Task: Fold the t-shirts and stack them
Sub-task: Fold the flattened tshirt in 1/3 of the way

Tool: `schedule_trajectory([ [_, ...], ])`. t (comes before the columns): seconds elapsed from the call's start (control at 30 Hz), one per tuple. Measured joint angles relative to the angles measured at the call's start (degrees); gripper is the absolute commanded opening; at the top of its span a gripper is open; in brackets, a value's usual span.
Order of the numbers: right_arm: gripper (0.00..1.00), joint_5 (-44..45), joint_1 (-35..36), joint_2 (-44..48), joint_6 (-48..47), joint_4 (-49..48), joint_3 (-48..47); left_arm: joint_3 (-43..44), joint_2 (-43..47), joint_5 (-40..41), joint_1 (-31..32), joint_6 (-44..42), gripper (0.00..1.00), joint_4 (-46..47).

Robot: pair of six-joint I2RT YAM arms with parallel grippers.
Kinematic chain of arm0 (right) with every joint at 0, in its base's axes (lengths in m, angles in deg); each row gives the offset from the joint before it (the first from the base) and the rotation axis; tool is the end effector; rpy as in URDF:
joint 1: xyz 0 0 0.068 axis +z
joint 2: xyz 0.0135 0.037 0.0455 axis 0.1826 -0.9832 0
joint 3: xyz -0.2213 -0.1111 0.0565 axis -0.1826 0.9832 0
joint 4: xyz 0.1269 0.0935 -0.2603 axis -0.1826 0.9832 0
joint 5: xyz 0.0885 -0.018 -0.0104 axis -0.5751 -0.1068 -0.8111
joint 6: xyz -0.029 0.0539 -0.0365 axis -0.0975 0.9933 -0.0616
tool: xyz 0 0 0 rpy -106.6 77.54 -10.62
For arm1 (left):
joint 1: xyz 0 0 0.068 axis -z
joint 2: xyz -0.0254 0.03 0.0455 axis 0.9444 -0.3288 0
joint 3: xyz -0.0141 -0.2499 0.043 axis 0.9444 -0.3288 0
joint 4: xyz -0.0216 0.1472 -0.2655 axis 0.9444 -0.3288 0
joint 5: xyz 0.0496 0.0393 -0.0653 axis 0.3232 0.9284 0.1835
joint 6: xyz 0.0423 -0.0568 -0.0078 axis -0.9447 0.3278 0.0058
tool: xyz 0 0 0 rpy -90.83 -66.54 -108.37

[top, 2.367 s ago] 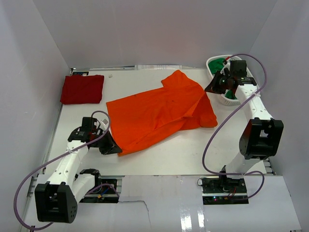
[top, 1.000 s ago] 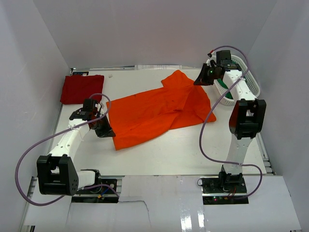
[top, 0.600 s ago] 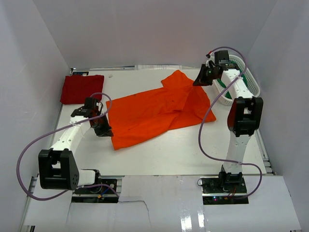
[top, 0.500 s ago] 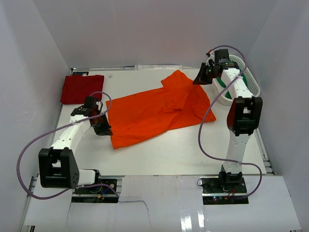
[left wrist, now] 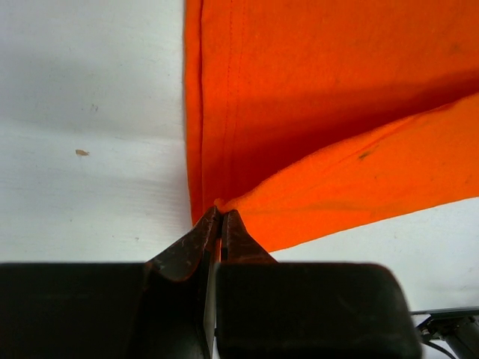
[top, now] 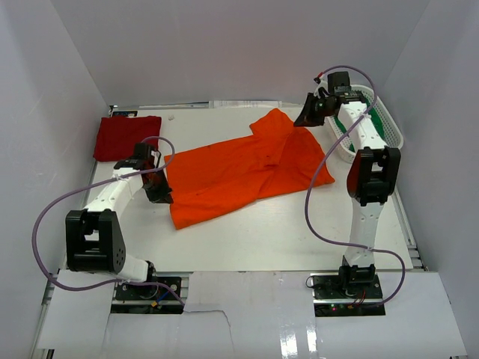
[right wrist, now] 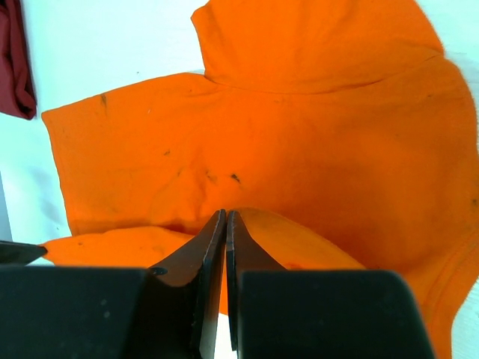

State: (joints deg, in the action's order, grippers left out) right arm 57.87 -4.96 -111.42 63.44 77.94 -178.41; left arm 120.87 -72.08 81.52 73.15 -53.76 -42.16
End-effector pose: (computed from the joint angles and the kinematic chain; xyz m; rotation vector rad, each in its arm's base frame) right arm 0.5363 0.0781 0.2509 -0.0045 2.3975 0.7192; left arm 0.3120 -0.0212 0.1539 -0.4922 2.8235 -0.2954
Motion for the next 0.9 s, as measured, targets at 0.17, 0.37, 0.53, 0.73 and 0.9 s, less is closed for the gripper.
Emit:
schedule_trajectory([
  [0.17, 0.62, -0.63, 0.63, -2.62, 0.15, 0.42, -0.92, 0.72, -2.54, 0.72, 0.00, -0.07, 0.13, 0.96],
  [0.37, 0.74, 2.03, 1.05, -3.69, -0.76, 1.20, -0.96, 1.42, -4.70, 2.91, -0.04, -0.35, 0.57, 1.62],
  [0.53, 0.74, 8.59, 1.05, 6.34, -2.95, -0.42, 12.92, 1.42, -3.67, 5.79, -0.35, 0.20, 0.59, 1.88],
  [0.73, 0.71, 16.24, 1.05, 21.79, -5.53, -0.68, 30.62, 1.44, -0.87, 2.64, -0.52, 0.22, 0.60, 2.03],
  [0.9, 0.65, 21.75, 1.05, 23.93, -7.13, -0.46, 36.35, 0.55, 0.35, -4.87, -0.17, 0.72, 0.60, 3.89],
])
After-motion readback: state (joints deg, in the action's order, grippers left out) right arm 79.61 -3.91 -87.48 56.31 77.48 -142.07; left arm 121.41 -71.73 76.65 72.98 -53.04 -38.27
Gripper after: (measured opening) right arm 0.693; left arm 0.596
